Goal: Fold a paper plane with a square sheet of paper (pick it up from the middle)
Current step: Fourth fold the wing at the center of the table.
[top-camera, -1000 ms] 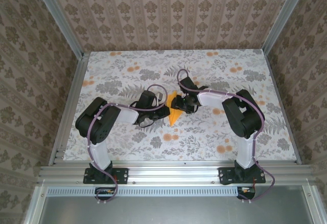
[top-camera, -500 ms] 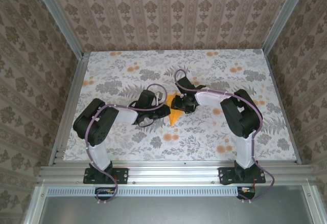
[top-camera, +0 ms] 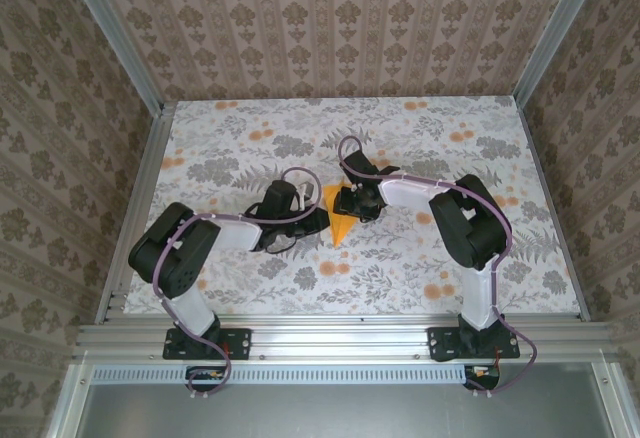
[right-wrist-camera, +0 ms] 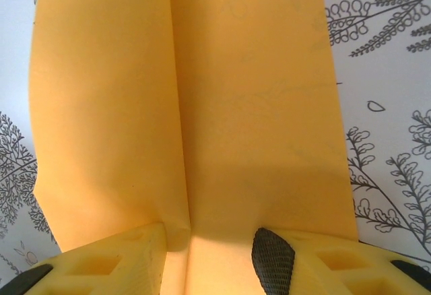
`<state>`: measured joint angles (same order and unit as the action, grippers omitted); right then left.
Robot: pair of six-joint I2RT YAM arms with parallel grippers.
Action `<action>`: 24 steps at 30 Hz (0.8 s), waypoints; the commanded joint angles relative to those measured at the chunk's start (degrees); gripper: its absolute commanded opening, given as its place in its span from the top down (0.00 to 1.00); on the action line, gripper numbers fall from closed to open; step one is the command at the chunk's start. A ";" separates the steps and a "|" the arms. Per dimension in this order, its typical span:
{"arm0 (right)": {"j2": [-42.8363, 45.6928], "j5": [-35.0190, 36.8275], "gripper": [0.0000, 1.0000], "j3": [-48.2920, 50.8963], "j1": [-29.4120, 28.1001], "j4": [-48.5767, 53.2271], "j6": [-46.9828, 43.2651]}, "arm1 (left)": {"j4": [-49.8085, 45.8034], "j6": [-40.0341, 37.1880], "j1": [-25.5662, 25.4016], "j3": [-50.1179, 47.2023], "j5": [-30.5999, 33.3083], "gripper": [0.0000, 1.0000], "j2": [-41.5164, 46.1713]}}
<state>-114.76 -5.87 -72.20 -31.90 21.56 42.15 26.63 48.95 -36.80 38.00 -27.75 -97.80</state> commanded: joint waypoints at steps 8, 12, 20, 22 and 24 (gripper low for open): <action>-14.26 10.33 0.50 5.15 0.64 12.56 2.03 | 4.93 -0.23 -1.77 -0.37 -3.77 0.89 -0.83; -14.35 10.78 0.50 5.06 0.70 12.89 2.58 | 3.65 -1.04 -2.40 0.40 -3.94 0.89 -2.19; -14.35 11.01 0.49 4.97 0.67 13.24 3.02 | -0.66 -2.14 -2.58 0.85 -2.37 0.92 -3.87; -14.36 11.03 0.49 4.97 0.70 13.23 3.09 | -2.14 -2.76 -2.56 0.85 -1.87 0.92 -3.80; -14.40 11.11 0.49 4.96 0.70 13.24 3.12 | -3.17 -3.20 -2.51 0.85 -1.30 0.92 -3.63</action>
<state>-115.63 -4.67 -73.89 -32.36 23.59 44.31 26.63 47.99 -39.03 37.91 -29.87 -101.19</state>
